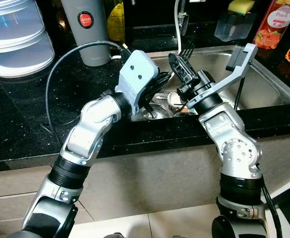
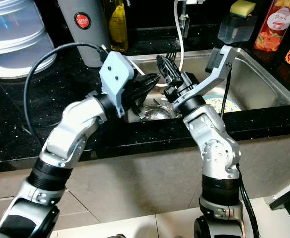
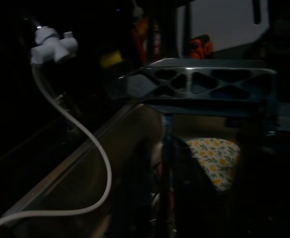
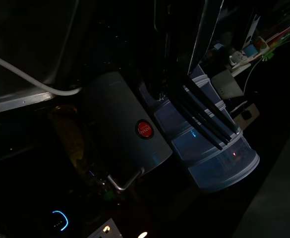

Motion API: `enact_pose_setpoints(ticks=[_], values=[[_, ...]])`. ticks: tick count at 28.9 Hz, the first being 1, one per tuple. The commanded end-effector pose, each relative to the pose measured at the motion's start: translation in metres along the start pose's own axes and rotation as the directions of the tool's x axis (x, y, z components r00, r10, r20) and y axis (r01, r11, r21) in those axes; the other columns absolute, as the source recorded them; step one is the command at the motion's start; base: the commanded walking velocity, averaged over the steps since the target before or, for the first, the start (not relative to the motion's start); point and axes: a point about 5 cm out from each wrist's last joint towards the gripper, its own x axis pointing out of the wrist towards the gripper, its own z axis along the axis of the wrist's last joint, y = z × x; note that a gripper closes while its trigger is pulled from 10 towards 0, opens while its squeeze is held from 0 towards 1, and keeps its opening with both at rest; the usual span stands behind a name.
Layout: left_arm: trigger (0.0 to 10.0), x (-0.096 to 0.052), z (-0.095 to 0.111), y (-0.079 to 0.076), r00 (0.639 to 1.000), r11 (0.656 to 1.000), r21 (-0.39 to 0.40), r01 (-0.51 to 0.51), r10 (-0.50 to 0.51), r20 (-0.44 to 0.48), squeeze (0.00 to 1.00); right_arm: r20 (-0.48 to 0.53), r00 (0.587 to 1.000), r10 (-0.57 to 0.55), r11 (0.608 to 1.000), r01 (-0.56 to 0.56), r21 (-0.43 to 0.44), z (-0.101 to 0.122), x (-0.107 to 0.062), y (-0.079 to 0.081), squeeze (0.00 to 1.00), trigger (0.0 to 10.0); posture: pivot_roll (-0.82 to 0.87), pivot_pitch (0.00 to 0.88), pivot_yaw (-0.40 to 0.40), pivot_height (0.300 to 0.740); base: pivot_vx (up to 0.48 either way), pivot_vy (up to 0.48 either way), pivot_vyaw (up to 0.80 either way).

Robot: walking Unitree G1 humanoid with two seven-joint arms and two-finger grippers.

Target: Kitchen organization

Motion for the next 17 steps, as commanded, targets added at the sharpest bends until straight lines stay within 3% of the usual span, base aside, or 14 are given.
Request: enact_pose_setpoints(ticks=[1,2,5,9,10,11,13,15,16,17], values=[[10.0,-0.001,0.002,0.009,0.998,0.998,0.01,-0.065,0.065,0.011,1.0,-0.029,0.999,-0.021,1.0,0.021,0.002,-0.004,-0.001,-0.005,0.0,2.3,0.07,0.0,0.026,0.74,0.0,0.0,0.0],[10.0,-0.004,0.009,0.014,0.995,0.996,-0.008,-0.091,0.091,0.042,0.0,-0.042,0.998,-0.04,0.999,0.039,-0.019,-0.007,0.001,-0.008,0.0,10.0,0.07,0.0,0.026,0.74,0.0,0.0,0.0],[10.0,-0.012,0.018,0.02,0.989,0.991,-0.062,-0.119,0.124,0.085,0.0,-0.039,0.996,-0.086,0.995,0.084,-0.047,-0.009,0.006,-0.015,0.0,10.0,0.12,0.0,0.008,0.74,0.0,0.0,0.0],[10.0,-0.036,0.025,0.022,0.984,0.979,-0.18,-0.096,0.121,0.131,0.0,-0.035,0.95,-0.311,0.938,0.301,-0.169,-0.021,0.02,-0.046,0.0,10.0,0.15,0.0,-0.002,0.74,0.0,0.0,0.0],[10.0,-0.036,0.025,0.022,0.984,0.979,-0.18,-0.096,0.121,0.131,0.0,-0.035,0.95,-0.311,0.938,0.301,-0.169,-0.021,0.02,-0.046,0.0,10.0,0.15,0.0,-0.002,0.74,0.0,0.0,0.0],[10.0,-0.04,0.024,0.021,0.984,0.976,-0.192,-0.107,0.131,0.12,0.0,-0.049,0.929,-0.368,0.913,0.351,-0.207,-0.029,0.025,-0.055,0.0,10.0,0.17,0.0,-0.01,0.74,0.0,0.0,0.0],[10.0,-0.04,0.024,0.021,0.984,0.976,-0.192,-0.107,0.131,0.12,0.0,-0.049,0.929,-0.368,0.913,0.351,-0.207,-0.029,0.025,-0.055,0.0,10.0,0.17,0.0,-0.01,0.74,0.0,0.0,0.0],[10.0,-0.044,0.021,0.017,0.985,0.974,-0.19,-0.125,0.144,0.092,0.0,-0.095,0.877,-0.472,0.856,0.429,-0.288,-0.049,0.033,-0.069,0.0,10.0,0.21,0.009,-0.026,0.74,0.0,0.0,0.0],[10.0,-0.044,0.021,0.017,0.985,0.974,-0.19,-0.125,0.144,0.092,0.0,-0.095,0.877,-0.472,0.856,0.429,-0.288,-0.049,0.033,-0.069,0.0,10.0,0.21,0.009,-0.026,0.74,0.0,0.0,0.0],[10.0,-0.046,0.023,0.015,0.983,0.972,-0.179,-0.15,0.165,0.076,0.0,-0.187,0.807,-0.56,0.796,0.461,-0.392,-0.073,0.038,-0.08,0.0,10.0,0.26,0.03,-0.056,0.74,0.0,0.0,0.0]])
